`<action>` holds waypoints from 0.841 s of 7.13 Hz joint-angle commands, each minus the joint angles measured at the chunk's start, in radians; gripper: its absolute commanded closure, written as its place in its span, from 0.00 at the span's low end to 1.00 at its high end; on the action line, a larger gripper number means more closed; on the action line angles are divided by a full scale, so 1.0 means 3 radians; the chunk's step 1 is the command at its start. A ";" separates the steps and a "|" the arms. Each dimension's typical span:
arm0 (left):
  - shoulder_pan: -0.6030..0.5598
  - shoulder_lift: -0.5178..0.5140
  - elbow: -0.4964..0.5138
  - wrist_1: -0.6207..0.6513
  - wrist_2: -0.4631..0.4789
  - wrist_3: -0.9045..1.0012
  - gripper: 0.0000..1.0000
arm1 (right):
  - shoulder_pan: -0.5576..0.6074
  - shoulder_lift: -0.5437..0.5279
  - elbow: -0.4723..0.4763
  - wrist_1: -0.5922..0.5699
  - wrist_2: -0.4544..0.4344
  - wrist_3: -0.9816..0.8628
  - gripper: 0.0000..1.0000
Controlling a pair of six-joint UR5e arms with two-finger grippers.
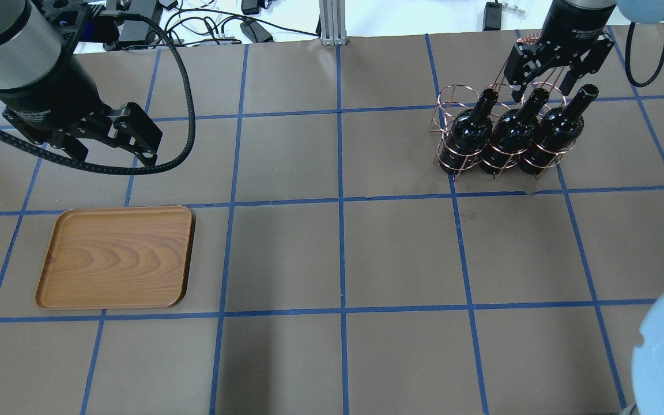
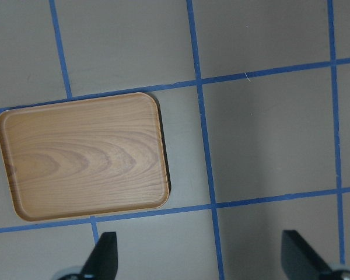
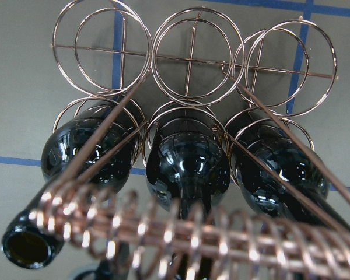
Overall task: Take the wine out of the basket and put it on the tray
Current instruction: 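Grasp the dark wine bottle's neck with the right gripper and lift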
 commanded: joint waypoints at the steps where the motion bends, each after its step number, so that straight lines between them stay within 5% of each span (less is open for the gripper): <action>1: -0.0002 0.0004 -0.0004 -0.0005 0.0003 0.0021 0.00 | 0.0000 0.0061 0.0007 -0.0085 -0.0017 -0.0017 0.40; 3: -0.0007 -0.0002 -0.0004 0.0005 -0.0007 0.0026 0.00 | 0.0000 0.0092 0.0007 -0.0071 -0.0007 -0.0012 0.69; 6: -0.0012 0.0004 -0.0004 -0.0005 0.0008 0.0026 0.00 | 0.0025 0.0026 -0.0059 -0.0040 0.0013 0.0014 0.75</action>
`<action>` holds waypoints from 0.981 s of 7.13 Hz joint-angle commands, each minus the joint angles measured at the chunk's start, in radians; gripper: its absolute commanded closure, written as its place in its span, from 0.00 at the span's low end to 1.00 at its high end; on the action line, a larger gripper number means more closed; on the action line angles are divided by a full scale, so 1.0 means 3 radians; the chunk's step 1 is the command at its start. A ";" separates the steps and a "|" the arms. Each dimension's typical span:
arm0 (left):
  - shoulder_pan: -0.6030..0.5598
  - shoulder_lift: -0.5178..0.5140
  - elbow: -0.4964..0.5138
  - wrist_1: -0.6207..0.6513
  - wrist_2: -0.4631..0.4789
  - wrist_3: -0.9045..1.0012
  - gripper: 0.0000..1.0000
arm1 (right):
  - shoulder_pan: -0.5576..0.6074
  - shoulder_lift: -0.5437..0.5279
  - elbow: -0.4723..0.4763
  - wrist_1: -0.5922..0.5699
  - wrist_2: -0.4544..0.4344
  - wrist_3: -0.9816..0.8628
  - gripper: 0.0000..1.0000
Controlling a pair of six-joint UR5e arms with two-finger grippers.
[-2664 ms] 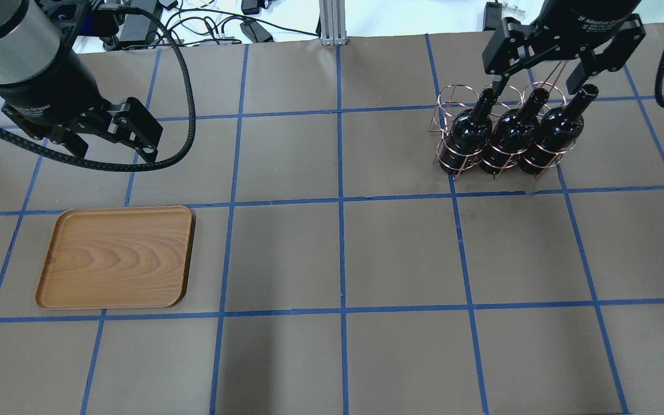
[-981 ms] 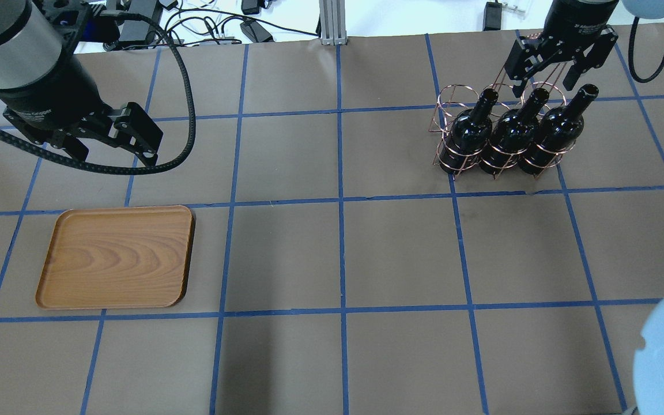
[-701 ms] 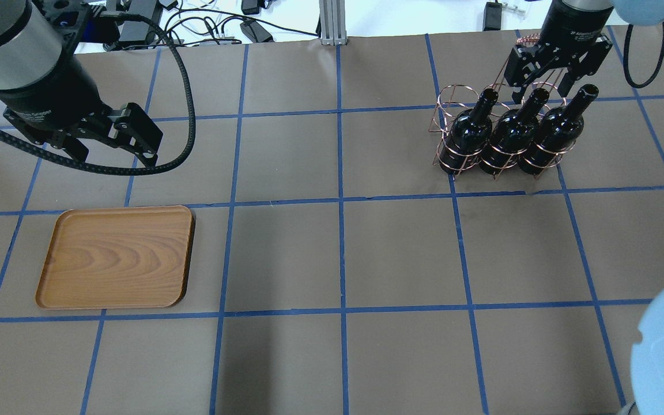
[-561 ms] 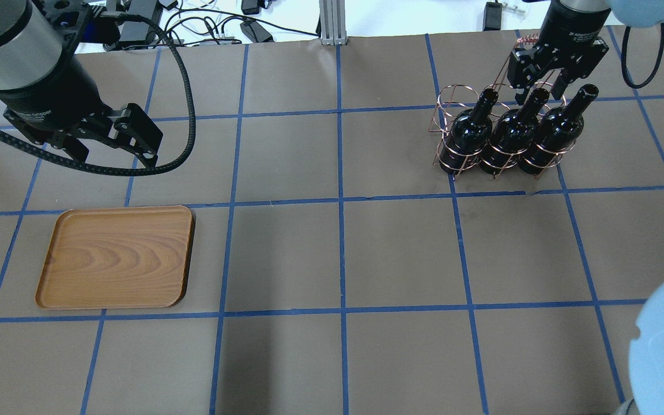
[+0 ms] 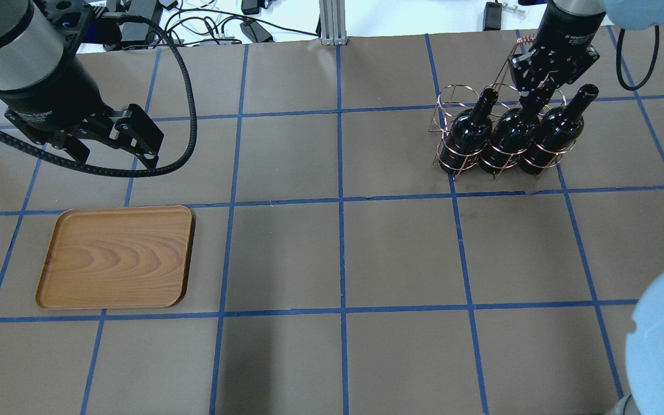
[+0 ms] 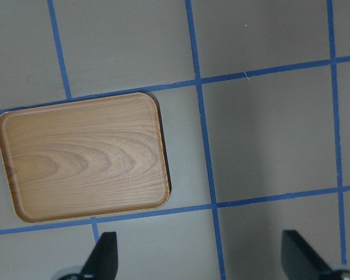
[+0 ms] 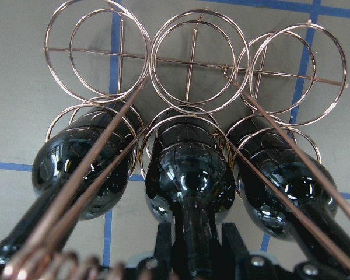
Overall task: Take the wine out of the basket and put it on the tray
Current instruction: 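Grasp the dark wine bottle's neck with the right gripper and lift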
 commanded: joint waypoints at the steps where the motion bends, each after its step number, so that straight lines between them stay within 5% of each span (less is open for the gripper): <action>1: -0.0001 -0.0002 0.0000 -0.0001 0.0003 0.0000 0.00 | 0.0014 -0.0114 -0.0145 0.0036 -0.0008 0.0019 0.75; 4: 0.0004 -0.0002 0.0000 0.0009 0.0019 0.0005 0.00 | 0.0034 -0.0400 -0.0728 0.1020 -0.0110 0.0019 0.75; 7: 0.0014 -0.0002 0.0000 0.0030 0.0126 0.0005 0.00 | 0.0614 -0.0534 -0.0435 0.1207 -0.0090 0.0980 0.80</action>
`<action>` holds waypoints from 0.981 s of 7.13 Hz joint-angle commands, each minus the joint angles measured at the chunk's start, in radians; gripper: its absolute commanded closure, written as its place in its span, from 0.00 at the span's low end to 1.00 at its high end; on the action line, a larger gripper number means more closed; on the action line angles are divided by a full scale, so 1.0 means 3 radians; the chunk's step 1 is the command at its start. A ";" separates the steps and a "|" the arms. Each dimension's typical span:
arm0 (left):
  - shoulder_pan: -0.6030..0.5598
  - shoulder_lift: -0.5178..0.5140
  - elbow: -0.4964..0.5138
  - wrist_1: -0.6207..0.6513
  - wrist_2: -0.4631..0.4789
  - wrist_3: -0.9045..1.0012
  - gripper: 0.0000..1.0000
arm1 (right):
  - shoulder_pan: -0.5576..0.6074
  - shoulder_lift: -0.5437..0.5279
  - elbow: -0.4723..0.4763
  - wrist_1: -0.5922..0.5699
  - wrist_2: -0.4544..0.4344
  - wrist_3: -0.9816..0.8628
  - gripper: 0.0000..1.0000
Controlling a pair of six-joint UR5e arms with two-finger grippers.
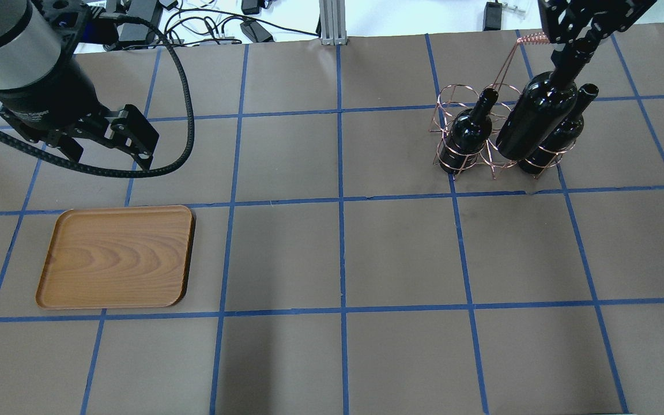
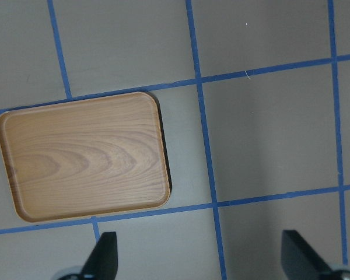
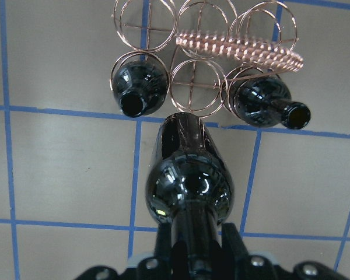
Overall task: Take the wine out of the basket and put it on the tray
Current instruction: 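Pull the bottle out of the rack with the right gripper toward the tray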
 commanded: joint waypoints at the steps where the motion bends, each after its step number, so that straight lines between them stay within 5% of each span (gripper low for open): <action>1: 0.0021 -0.0003 0.0020 -0.0002 0.0015 0.0000 0.00 | 0.0554 -0.0015 0.0430 -0.0228 0.0047 0.1032 0.82; 4: 0.0057 -0.0003 0.0046 0.0018 0.0005 0.0005 0.00 | 0.1413 0.0193 0.0591 -0.0770 0.0456 0.2127 0.88; 7: 0.0287 -0.0003 0.0056 0.0013 0.0020 0.0011 0.00 | 0.1967 0.0541 0.0357 -0.1100 0.0569 0.2983 0.87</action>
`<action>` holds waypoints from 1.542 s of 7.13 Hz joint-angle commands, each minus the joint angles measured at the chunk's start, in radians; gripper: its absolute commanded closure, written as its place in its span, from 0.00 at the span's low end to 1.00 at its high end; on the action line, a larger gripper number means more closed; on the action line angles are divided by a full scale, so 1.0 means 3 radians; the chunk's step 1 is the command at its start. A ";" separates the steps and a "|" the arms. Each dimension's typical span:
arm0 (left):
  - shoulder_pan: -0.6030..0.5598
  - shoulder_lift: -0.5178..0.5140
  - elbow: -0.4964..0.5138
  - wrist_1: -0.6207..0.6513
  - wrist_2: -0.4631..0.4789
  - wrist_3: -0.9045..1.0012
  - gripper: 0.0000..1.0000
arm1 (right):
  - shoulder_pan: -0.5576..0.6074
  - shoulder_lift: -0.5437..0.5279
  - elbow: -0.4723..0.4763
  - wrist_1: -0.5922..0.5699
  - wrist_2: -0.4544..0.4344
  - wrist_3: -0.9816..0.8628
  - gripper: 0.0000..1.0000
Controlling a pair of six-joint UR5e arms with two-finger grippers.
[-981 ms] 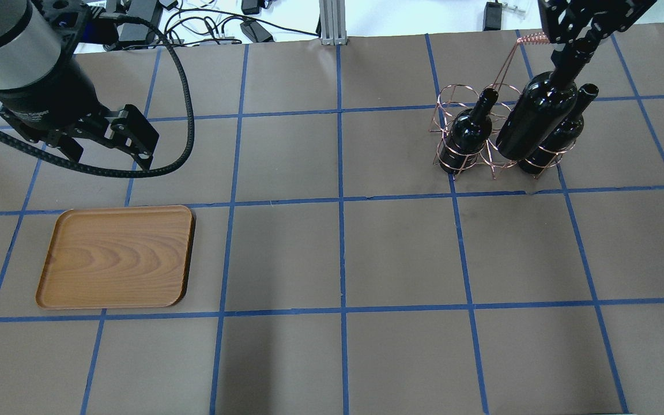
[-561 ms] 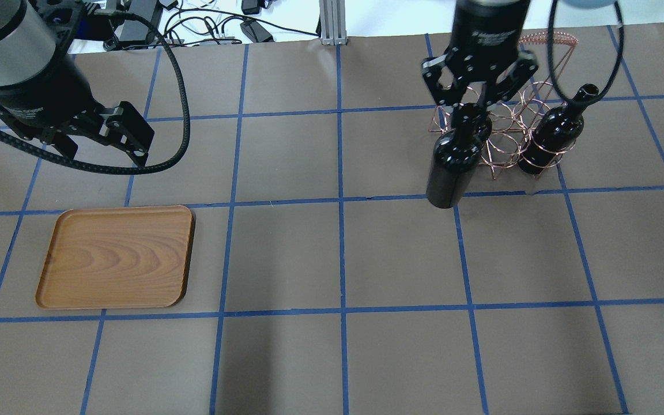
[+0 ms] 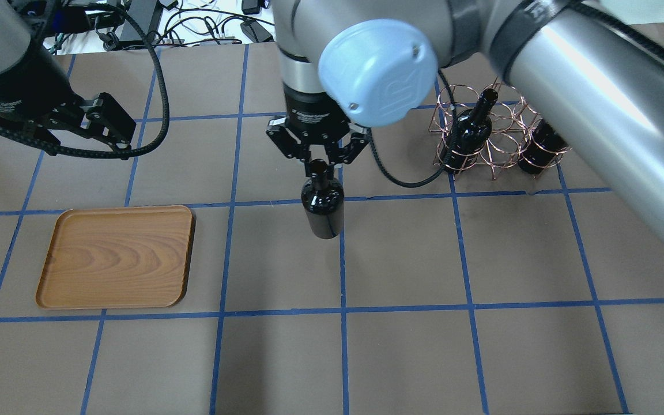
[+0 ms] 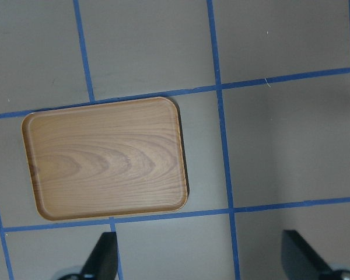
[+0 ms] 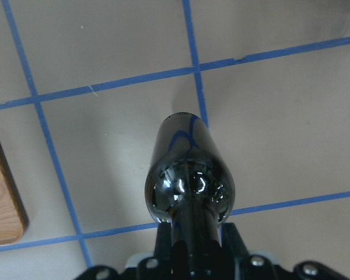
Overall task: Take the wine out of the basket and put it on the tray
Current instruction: 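Stand the bottle upright on the table with the right gripper while the left gripper approaches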
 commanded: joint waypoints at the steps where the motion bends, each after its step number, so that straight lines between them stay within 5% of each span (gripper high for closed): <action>1: 0.0105 -0.0002 0.0006 -0.0005 0.0017 0.0012 0.00 | 0.0277 0.0219 -0.0188 -0.0266 0.0193 0.0475 0.87; 3: 0.0126 0.0014 -0.0004 -0.0006 0.0017 0.0012 0.00 | 0.0481 0.0378 -0.0188 -0.0579 0.0179 0.0655 0.83; 4: 0.0126 0.0019 -0.0035 -0.0026 0.0007 0.0012 0.00 | 0.0482 0.0393 -0.0188 -0.0580 0.0179 0.0670 0.71; 6: 0.0131 0.0019 -0.0050 0.0000 0.0012 0.0012 0.00 | 0.0518 0.0383 -0.0168 -0.0580 0.0032 0.0666 0.06; 8: 0.0131 0.0014 -0.0050 -0.0036 0.0017 0.0012 0.00 | 0.0386 0.0206 -0.0158 -0.0544 -0.0193 0.0199 0.03; 11: 0.0126 -0.0022 -0.0055 -0.0046 0.0012 0.0007 0.00 | -0.0406 -0.0168 -0.0112 0.0074 -0.0194 -0.0579 0.00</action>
